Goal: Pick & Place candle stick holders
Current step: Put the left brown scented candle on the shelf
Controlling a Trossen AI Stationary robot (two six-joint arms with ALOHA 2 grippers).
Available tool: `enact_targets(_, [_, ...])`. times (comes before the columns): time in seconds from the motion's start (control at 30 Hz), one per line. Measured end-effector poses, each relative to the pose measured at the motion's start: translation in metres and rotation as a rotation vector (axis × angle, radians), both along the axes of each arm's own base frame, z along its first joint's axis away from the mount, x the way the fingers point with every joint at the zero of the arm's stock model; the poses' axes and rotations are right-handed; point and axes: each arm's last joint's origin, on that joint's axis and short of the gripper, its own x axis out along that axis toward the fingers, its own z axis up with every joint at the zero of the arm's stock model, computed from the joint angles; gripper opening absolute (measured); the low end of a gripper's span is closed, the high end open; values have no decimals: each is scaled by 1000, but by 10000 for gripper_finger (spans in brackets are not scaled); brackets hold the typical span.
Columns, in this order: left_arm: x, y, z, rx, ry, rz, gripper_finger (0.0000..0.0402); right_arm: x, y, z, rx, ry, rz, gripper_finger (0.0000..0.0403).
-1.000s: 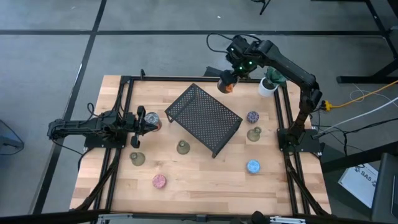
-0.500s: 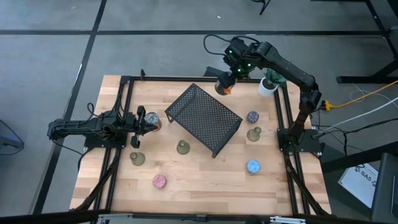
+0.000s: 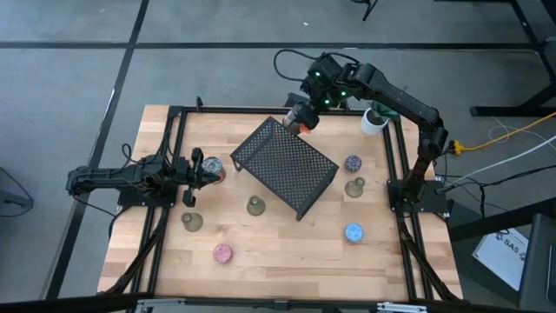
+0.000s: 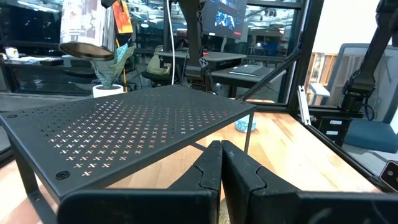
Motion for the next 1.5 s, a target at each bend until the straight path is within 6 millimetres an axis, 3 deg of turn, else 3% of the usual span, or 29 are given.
enact_targets(0.23, [0,0,0,0,0,0,1,2,1,-1,-2,-3,5,360])
enact_targets(0.57, [0,0,0,0,0,0,1,34,1,-31,-3,31,64,360])
enact_targets(0.87, [0,0,0,0,0,0,1,54,3,-43,-23,-7,88,360])
enact_targets(1.5, [0,0,0,0,0,0,1,57,3,-47,-48,14,65,360])
